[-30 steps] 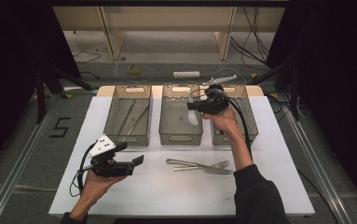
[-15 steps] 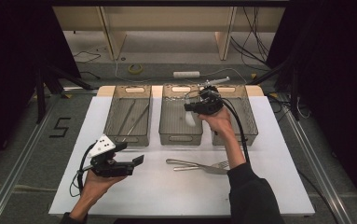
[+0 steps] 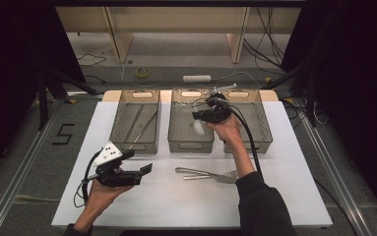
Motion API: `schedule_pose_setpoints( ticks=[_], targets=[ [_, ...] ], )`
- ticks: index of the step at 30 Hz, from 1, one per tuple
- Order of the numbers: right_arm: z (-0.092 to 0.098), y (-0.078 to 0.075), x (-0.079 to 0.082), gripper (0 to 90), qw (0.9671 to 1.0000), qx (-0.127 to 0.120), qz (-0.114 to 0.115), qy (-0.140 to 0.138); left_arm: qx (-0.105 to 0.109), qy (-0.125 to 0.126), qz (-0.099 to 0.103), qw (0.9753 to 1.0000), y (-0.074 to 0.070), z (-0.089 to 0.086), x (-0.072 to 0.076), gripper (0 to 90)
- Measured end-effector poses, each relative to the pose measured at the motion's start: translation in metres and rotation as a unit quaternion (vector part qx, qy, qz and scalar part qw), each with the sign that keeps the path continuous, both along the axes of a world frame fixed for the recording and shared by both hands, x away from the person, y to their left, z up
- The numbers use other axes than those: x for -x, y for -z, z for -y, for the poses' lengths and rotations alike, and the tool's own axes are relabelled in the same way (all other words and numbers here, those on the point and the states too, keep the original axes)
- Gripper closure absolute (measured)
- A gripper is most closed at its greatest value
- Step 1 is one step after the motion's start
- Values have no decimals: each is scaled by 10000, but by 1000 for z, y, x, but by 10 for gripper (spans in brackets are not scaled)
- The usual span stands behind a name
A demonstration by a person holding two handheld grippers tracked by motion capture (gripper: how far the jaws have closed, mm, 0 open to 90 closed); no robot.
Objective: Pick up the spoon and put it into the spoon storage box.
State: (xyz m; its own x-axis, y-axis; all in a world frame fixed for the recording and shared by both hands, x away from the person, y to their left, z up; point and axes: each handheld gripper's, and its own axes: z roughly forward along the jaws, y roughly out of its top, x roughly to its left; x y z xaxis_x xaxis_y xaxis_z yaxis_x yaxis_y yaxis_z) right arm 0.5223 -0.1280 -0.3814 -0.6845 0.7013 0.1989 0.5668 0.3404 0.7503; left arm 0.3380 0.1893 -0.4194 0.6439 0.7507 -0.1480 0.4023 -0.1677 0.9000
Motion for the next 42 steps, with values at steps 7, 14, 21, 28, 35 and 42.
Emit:
schedule_pose_setpoints(
  ticks=[7,14,21,28,35,42],
  targets=[
    [-3,4,-1,862,9999,80,-85,37,-4,2,4,10000,0,0,0,152],
    [-6,8,-2,861,9998,138,-154,44,-3,3,4,10000,0,0,0,152],
    [-11,17,-5,857,9992,316,-261,28,-17,33,5,10000,0,1,0,152],
    [-16,17,-5,703,9995,191,-185,182,-12,28,11,10000,0,1,1,152],
    [-10,1,4,586,9999,145,-88,1,-43,35,17,10000,0,1,1,152],
    [0,-7,33,432,9959,488,-5,-764,-37,18,14,10000,0,1,1,152]
  ],
)
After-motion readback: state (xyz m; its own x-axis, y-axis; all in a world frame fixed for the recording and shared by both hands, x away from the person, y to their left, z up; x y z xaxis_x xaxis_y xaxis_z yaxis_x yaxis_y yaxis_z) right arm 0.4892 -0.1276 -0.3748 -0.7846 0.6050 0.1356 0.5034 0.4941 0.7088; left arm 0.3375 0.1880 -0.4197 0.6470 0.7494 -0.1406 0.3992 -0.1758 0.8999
